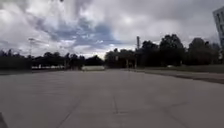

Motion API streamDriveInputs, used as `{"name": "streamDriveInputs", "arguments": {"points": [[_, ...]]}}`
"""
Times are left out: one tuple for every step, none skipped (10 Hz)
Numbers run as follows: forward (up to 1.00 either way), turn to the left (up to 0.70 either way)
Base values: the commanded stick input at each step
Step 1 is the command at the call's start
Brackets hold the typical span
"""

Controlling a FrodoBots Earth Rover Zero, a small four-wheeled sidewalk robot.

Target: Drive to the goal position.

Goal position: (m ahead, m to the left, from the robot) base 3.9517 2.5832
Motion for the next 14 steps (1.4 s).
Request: {"name": "streamDriveInputs", "arguments": {"points": [[1.0,0.01],[1.0,0.0],[1.0,0.0],[1.0,0.05],[1.0,0.11],[1.0,0.09],[1.0,0.04],[1.0,0.12],[1.0,0.07],[1.0,0.01],[1.0,0.0],[1.0,0.0],[1.0,0.0],[1.0,0.0]]}}
